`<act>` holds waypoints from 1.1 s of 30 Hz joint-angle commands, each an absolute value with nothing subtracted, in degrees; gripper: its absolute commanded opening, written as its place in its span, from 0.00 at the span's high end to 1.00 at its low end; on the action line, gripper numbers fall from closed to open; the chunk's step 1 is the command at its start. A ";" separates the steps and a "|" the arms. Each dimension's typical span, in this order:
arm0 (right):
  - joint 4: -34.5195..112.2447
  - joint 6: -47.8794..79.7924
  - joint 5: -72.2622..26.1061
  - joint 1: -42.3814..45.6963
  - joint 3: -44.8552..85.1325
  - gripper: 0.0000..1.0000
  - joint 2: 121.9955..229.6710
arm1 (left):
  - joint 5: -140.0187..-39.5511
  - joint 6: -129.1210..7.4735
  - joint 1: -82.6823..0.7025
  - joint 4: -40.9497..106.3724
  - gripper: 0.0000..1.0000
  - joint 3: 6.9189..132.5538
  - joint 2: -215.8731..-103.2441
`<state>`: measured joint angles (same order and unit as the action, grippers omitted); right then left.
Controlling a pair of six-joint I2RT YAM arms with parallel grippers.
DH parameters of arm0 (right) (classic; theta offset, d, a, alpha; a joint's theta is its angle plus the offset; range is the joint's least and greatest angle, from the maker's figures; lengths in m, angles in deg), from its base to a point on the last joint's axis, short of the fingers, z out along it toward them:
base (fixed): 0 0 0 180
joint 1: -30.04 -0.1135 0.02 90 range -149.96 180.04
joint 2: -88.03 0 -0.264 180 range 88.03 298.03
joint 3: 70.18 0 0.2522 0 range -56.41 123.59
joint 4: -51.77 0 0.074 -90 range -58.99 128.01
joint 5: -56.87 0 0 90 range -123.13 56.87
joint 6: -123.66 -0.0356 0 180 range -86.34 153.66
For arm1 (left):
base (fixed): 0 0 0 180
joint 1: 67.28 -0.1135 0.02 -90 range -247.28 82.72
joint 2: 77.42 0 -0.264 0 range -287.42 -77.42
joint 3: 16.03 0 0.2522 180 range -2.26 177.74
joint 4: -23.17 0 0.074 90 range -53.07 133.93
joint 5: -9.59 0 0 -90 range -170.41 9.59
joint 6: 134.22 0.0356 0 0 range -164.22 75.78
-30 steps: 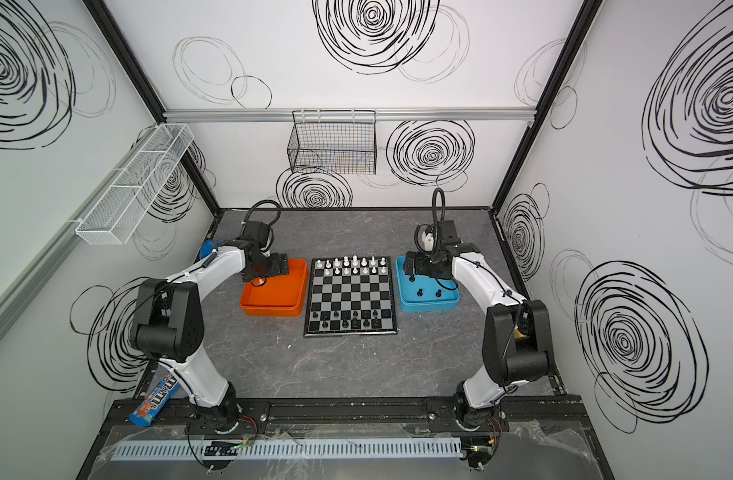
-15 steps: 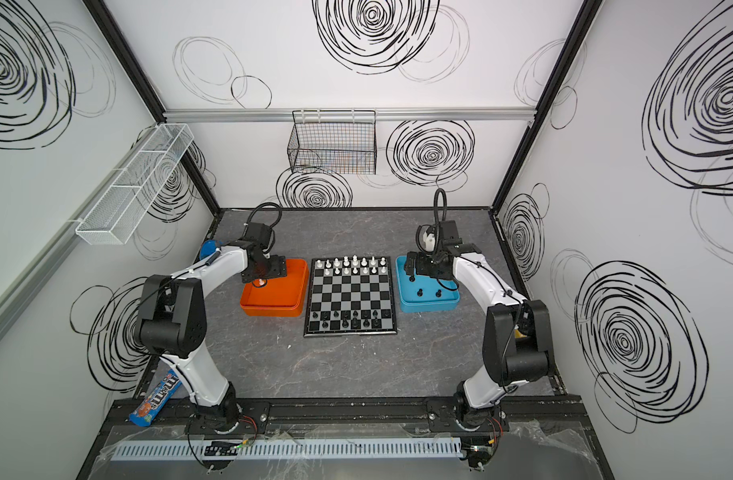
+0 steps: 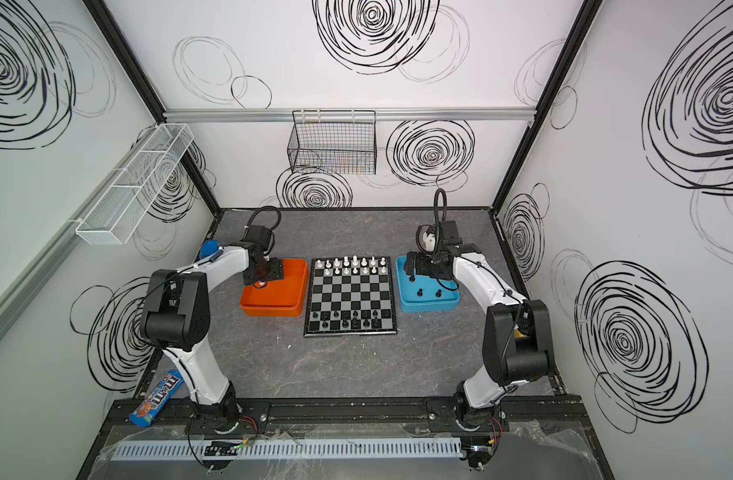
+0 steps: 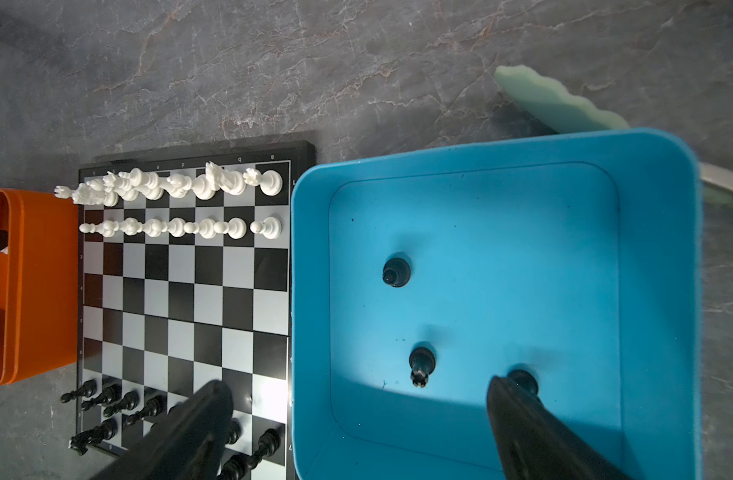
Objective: Set up the chess pieces on the board
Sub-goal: 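Lower the open left gripper onto the white pawn in the orange tray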
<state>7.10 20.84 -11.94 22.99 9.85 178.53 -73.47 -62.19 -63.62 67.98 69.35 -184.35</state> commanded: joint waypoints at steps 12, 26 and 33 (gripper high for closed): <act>7.87 21.62 -11.37 23.35 9.42 0.00 179.02 | -73.46 -61.80 -64.73 66.56 0.36 68.92 -185.87; 8.04 21.70 -11.16 23.32 9.33 0.00 179.53 | -73.91 -61.56 -64.82 66.73 0.53 68.93 -186.49; 8.18 21.71 -11.37 23.28 9.05 0.00 179.35 | -74.00 -61.44 -64.82 66.81 0.61 68.93 -186.58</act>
<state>7.12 20.86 -11.20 22.99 9.80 178.95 -73.89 -61.60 -64.34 67.00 69.35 -185.66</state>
